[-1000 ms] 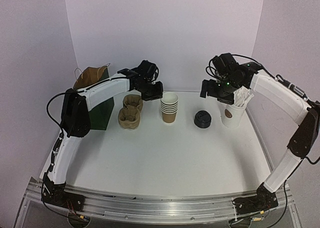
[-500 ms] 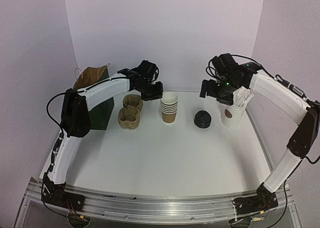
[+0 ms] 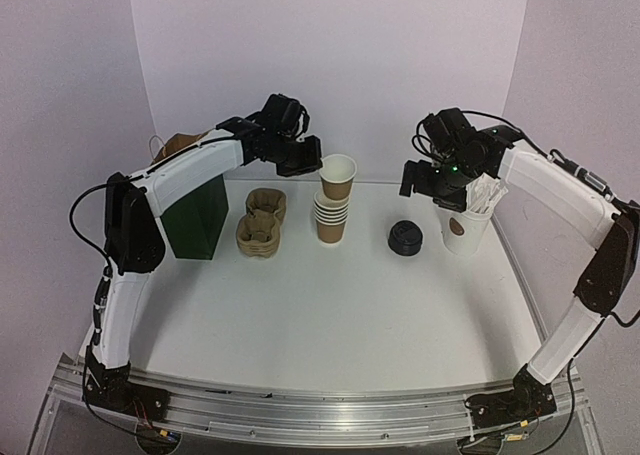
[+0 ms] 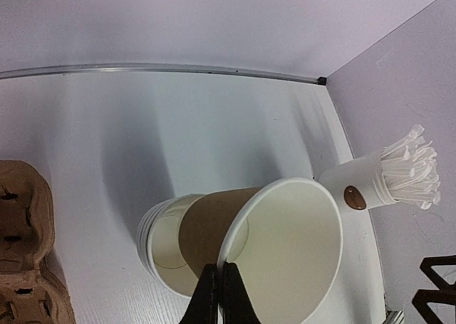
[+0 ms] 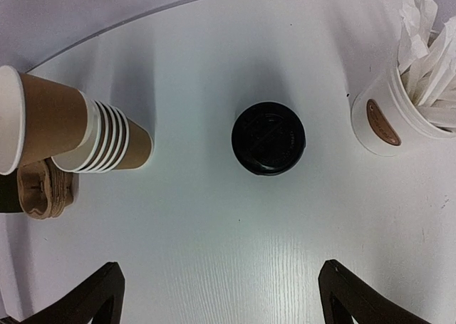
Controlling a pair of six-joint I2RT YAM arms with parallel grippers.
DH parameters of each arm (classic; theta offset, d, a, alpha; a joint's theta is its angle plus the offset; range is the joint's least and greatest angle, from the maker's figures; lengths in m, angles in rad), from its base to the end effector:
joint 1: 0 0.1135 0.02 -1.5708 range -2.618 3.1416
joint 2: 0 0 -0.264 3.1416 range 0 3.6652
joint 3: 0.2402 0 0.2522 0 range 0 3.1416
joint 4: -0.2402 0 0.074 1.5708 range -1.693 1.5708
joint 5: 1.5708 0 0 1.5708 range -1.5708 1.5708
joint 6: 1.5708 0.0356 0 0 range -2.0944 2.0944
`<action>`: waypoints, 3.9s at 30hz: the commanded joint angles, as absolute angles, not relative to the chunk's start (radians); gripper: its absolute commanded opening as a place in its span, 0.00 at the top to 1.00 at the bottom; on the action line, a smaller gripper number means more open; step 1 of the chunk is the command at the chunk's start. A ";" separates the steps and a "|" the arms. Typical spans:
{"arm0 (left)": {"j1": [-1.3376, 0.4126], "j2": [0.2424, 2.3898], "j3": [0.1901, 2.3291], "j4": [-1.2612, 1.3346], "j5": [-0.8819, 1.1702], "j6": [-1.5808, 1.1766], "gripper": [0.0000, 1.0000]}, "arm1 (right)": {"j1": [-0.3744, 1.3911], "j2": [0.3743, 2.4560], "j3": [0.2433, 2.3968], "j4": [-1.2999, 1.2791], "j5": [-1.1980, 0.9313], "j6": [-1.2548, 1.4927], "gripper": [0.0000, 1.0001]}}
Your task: Pack the takeout coffee
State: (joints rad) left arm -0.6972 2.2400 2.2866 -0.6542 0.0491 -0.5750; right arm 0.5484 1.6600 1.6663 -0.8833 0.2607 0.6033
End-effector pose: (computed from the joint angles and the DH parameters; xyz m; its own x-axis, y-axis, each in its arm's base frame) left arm 0.3942 -0.3324 0.3294 -0.7329 -0.0947 -0.6738 0.3261 0.8202 -0.4700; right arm 0.3098 0.1785 0.3547 -0.7462 0.1865 -0.6390 0.0733 0.9771 0.1996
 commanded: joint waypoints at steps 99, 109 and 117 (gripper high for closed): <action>-0.896 1.934 1.943 -0.711 0.142 -0.288 0.37 | 0.402 2.231 2.058 -1.050 0.112 0.270 0.02; -0.896 1.917 1.915 -0.694 0.118 -0.328 0.37 | 0.390 2.317 2.126 -1.052 0.176 0.154 0.02; -0.896 1.921 1.920 -0.689 0.109 -0.336 0.37 | 0.373 2.365 2.158 -1.060 0.159 0.124 0.02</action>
State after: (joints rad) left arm -0.8940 1.9774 1.8984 -0.6998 0.1269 -0.3217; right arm 0.3826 2.3394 2.1188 -1.0408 0.1582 0.1554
